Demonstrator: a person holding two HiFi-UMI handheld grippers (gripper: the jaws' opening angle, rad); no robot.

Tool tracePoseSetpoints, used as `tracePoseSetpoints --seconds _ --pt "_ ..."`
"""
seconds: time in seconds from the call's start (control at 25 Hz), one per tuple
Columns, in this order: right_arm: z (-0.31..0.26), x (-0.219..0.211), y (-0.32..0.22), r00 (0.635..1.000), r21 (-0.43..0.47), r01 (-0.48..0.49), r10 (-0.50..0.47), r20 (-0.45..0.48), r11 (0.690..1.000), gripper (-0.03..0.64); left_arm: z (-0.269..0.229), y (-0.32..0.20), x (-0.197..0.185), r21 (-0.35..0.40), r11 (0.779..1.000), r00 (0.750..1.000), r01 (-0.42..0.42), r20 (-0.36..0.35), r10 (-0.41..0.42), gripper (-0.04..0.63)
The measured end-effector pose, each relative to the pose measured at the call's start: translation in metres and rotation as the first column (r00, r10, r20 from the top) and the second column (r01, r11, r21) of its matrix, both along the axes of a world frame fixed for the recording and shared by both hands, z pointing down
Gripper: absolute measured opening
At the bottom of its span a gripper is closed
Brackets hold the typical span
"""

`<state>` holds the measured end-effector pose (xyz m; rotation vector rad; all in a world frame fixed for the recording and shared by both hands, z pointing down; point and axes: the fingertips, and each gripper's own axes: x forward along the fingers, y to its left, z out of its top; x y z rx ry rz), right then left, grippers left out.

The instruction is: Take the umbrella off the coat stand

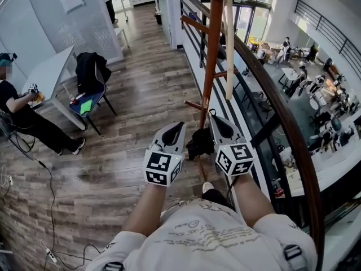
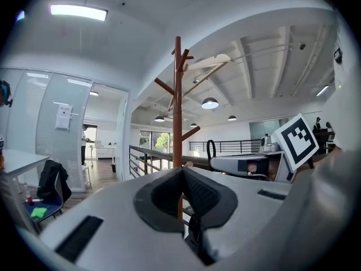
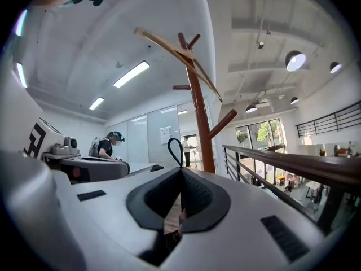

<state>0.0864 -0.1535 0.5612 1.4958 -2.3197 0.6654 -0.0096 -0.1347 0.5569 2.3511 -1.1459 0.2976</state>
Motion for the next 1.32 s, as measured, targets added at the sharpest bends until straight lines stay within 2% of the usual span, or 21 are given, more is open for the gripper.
tracePoseSetpoints --seconds 0.16,0.6,0.8,1.04,1.32 --pt "-0.015 0.014 0.006 0.998 0.023 -0.044 0.045 -0.049 0.999 0.003 -0.008 0.0 0.006 0.02 1.0 1.0 -0.009 -0.02 0.01 -0.008" --pt "-0.024 0.065 0.021 0.981 0.002 -0.17 0.169 -0.093 0.985 0.003 -0.017 0.002 0.028 0.031 0.998 0.997 -0.057 -0.055 0.059 -0.008" --pt "-0.008 0.091 0.019 0.969 -0.006 -0.218 0.216 -0.122 0.976 0.003 0.0 -0.001 0.04 0.021 0.997 0.995 -0.072 -0.061 0.073 -0.008" --pt "-0.013 0.09 0.011 0.964 0.005 -0.232 0.231 -0.132 0.973 0.003 -0.006 -0.013 0.039 0.032 0.996 0.994 -0.085 -0.073 0.087 -0.008" --pt "-0.04 0.094 0.046 0.967 0.005 -0.229 0.228 -0.112 0.973 0.003 -0.028 0.026 0.046 0.024 0.995 0.993 -0.092 -0.07 0.093 -0.008"
